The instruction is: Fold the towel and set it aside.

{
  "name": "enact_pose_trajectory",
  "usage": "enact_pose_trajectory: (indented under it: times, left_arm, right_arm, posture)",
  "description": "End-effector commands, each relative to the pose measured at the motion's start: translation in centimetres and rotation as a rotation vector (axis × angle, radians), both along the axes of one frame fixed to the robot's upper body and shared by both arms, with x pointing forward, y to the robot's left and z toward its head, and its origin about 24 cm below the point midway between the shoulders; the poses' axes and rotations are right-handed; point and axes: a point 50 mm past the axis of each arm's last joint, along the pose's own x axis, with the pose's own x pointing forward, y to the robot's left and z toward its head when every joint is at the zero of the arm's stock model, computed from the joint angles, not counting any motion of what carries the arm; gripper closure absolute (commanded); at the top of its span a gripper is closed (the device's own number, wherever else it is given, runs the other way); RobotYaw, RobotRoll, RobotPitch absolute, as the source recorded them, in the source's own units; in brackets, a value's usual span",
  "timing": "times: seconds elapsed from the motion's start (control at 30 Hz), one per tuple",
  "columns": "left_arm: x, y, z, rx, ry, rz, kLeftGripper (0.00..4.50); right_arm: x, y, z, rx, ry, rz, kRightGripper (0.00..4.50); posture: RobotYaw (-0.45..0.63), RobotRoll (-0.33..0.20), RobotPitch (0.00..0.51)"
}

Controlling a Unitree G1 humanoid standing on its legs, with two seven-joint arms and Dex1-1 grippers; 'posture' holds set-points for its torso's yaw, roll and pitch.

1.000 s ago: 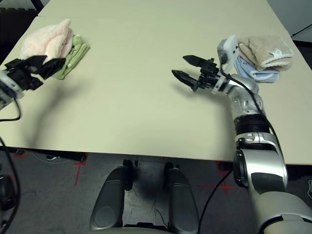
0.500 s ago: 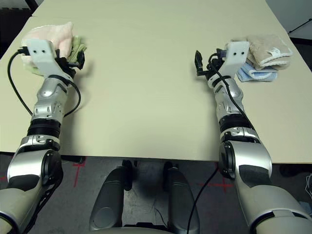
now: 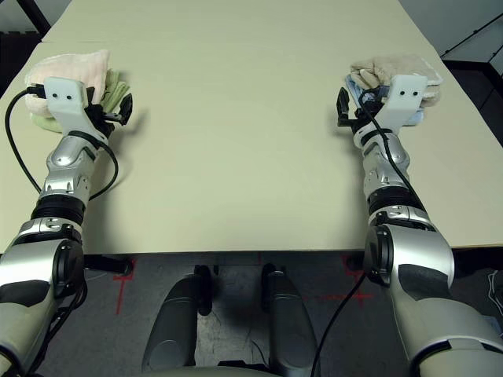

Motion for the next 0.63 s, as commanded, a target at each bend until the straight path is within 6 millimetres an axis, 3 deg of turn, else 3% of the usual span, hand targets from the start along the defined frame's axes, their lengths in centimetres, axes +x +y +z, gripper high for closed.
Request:
enact_pose_trajectory:
  times: [0.03, 0.27, 0.63]
  left_arm:
    - [-0.4, 0.0, 0.9, -0.051, -0.019, -0.110, 0.06]
    - [-0.9, -2.0, 1.0, -0.077, -0.013, -0.331, 0.06]
    - [0.2, -2.3, -2.9, -0.158, 0.111, -0.176, 0.06]
  right_arm:
    - [-0.4, -0.6, -0.7, 0.012, 0.012, 0.004, 0.00]
    - [-0.1, 0.1, -0.7, 0.013, 0.015, 0.031, 0.00]
    - [0.2, 0.9, -0.7, -0.005, 0.036, 0.066, 0.00]
  posture:
    - [-0.04, 0.000, 0.191]
    - [-0.03, 0.000, 0.193]
    - [-0.02, 0.000, 0.196]
